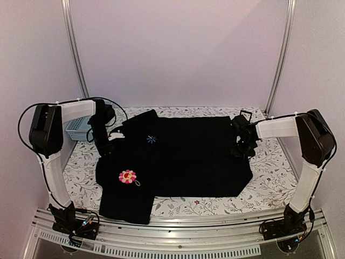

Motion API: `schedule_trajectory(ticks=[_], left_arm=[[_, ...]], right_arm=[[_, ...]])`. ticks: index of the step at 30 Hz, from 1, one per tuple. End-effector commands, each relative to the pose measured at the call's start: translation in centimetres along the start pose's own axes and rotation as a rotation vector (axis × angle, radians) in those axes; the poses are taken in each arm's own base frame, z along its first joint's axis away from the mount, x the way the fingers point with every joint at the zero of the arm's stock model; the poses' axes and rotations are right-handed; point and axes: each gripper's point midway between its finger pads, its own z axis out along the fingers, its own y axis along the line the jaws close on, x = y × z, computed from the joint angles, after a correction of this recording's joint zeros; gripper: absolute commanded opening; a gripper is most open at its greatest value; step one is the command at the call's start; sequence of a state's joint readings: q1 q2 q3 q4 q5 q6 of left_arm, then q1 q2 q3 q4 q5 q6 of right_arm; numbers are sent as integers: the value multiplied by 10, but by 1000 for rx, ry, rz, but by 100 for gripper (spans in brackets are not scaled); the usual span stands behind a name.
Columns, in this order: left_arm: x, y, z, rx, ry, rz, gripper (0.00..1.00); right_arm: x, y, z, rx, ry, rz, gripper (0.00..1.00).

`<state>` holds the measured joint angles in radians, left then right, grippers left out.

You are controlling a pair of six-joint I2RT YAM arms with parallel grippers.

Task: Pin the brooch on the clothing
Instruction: Smooth out the clothing with brooches at the center of the board.

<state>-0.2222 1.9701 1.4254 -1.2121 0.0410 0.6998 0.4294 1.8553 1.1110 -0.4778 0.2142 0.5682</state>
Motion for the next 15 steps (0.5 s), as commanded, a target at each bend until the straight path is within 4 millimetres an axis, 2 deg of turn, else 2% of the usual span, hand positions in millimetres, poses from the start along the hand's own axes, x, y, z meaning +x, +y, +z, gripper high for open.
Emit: schedule_trajectory(ticks=[1,3,4,5,7,9,12,15], left_arm=[[-95,30,-92,-5,-342,-33,61],[-134,70,-116,-90,-458,-123,61],[-153,96,-135,-158,-535,-194,61],[-164,120,-141,-211,-576,-249,62],[-181,159,-138,-283,-620,-341,63],[-192,186,-136,-351,-653,-398,65],[-207,217,-128,-437,-714,-456,65],[-214,242,-119,-511,-751,-515,60]], right_arm=[[-39,4,-42,-4,-41,-43,15],[-63,10,-50,-17,-94,-42,18],[-72,11,-50,-12,-107,-38,18],[-81,12,-51,-13,-120,-33,18],[-90,13,-43,-4,-120,-27,18],[-94,16,-38,-4,-117,-35,18],[-97,22,-30,-13,-103,-49,18],[-92,28,-20,-35,-73,-49,18]])
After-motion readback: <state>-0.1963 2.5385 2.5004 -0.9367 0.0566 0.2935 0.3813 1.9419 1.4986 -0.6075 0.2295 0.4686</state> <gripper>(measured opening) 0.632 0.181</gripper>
